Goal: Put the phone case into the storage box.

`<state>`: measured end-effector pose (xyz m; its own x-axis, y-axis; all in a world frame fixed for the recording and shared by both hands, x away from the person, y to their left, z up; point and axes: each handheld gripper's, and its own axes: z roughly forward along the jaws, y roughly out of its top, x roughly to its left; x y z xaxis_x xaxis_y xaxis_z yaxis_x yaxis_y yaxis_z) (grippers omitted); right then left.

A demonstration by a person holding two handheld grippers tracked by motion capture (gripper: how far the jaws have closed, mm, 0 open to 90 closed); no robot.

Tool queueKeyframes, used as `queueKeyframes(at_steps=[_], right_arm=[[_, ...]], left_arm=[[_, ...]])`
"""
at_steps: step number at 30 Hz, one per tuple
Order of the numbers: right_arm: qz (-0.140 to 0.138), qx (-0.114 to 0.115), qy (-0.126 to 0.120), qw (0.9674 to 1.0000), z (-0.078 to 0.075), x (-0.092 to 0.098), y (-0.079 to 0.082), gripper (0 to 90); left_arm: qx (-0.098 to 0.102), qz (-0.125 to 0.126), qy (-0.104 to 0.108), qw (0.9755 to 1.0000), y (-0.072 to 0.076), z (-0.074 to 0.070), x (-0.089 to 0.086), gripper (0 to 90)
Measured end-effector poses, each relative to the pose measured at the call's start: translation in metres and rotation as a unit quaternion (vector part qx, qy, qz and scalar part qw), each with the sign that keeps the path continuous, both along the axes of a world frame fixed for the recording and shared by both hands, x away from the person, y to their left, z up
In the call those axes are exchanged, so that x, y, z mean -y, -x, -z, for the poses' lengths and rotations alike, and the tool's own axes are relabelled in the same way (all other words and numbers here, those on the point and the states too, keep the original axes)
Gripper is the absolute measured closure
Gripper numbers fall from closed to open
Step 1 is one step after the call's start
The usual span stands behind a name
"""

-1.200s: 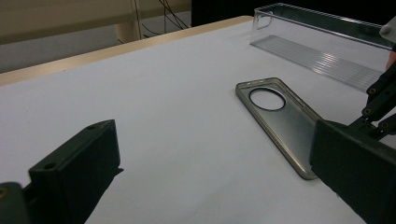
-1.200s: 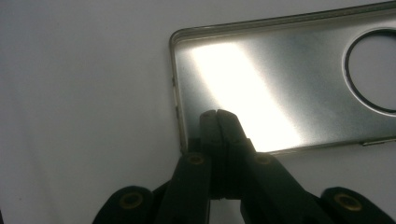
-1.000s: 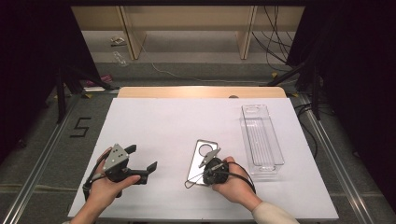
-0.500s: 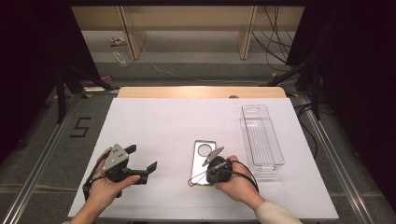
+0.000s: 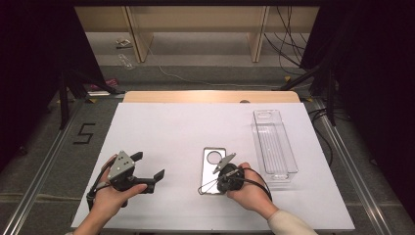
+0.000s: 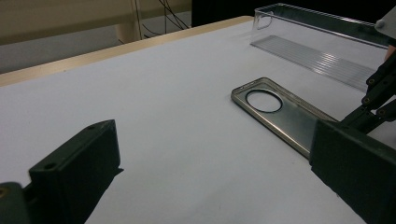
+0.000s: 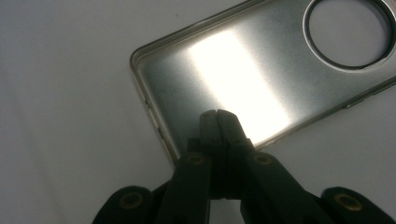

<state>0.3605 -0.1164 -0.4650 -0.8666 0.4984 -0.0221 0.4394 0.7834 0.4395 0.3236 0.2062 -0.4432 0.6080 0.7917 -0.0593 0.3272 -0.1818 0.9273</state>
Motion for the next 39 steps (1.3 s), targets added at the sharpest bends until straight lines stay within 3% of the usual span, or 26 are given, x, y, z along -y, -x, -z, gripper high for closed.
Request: queueKeyframes(at_steps=[25,28,31,34,35,39], right_arm=[[-0.012,0.0,0.001,0.9999,0.0,0.001,-0.001,89.1],[-0.018,0.012,-0.002,0.9998,-0.002,0.001,0.0,83.3],[-0.031,0.044,0.0,0.9986,-0.006,-0.001,0.002,75.6],[-0.048,0.063,0.0,0.9968,-0.011,-0.002,0.002,63.4],[-0.054,0.078,-0.002,0.9955,-0.014,-0.004,0.003,54.9],[-0.072,0.094,0.007,0.993,-0.019,-0.006,0.004,44.8]], left_arm=[[0.0,0.001,0.0,1.0,0.0,0.0,0.0,1.6],[0.0,0.001,0.0,1.0,0.0,0.0,0.0,1.6],[0.0,0.002,0.0,1.0,0.0,0.0,0.0,1.7],[0.0,0.002,0.0,1.0,0.0,0.0,0.001,1.8],[0.0,0.002,0.0,1.0,0.0,0.0,0.001,1.8],[0.0,0.002,-0.001,1.0,0.0,0.0,0.001,1.8]])
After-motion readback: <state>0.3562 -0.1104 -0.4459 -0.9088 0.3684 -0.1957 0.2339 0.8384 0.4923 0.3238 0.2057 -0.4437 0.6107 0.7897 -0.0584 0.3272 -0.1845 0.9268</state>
